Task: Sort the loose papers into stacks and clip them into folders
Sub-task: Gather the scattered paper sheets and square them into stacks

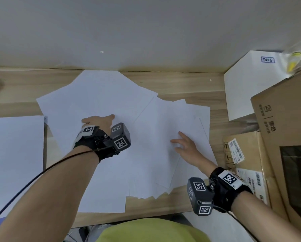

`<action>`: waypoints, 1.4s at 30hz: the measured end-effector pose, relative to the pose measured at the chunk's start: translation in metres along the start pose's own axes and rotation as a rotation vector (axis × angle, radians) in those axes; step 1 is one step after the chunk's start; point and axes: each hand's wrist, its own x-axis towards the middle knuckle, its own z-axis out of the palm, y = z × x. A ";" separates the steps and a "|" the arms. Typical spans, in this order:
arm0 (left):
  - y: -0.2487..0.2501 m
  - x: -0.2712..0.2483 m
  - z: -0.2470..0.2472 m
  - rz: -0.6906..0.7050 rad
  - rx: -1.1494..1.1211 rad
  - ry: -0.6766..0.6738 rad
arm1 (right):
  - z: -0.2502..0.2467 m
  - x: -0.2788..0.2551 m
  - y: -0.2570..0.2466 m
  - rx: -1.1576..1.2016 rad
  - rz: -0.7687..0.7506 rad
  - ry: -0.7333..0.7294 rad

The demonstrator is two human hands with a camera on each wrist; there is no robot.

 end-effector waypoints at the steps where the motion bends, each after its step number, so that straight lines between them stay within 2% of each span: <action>1: 0.000 -0.005 -0.001 0.002 0.037 0.002 | 0.001 0.000 0.001 -0.008 0.002 -0.006; 5: 0.001 -0.019 -0.006 0.010 0.235 0.128 | 0.003 0.000 0.002 -0.042 0.009 -0.005; 10: -0.004 -0.009 -0.011 -0.002 -0.131 0.090 | 0.000 0.000 -0.001 -0.041 0.018 -0.016; 12: -0.007 0.003 -0.014 -0.040 -0.237 -0.007 | -0.002 0.000 -0.005 -0.024 0.037 -0.008; 14: -0.013 0.023 -0.016 -0.085 -0.301 -0.042 | -0.005 0.000 -0.008 -0.027 0.065 0.005; 16: -0.015 0.026 -0.018 -0.012 -0.318 -0.030 | -0.010 0.000 -0.010 -0.064 0.103 0.035; 18: -0.010 0.006 -0.023 0.041 -0.346 -0.068 | -0.016 0.002 -0.017 -0.077 0.150 0.091; 21: -0.011 0.002 -0.023 0.084 -0.239 -0.041 | -0.023 0.010 -0.044 0.010 0.154 0.140; 28: -0.012 -0.008 -0.046 0.127 -0.210 -0.024 | 0.003 0.047 -0.111 0.148 0.044 0.038; 35: -0.057 0.001 -0.101 0.188 -0.253 0.032 | 0.036 0.058 -0.128 0.117 0.066 -0.019; 39: -0.083 -0.002 -0.128 0.244 -0.227 0.015 | 0.049 0.064 -0.139 0.069 0.062 0.043; 42: -0.102 -0.004 -0.143 0.316 -0.168 -0.062 | 0.064 0.066 -0.143 -0.025 0.062 0.123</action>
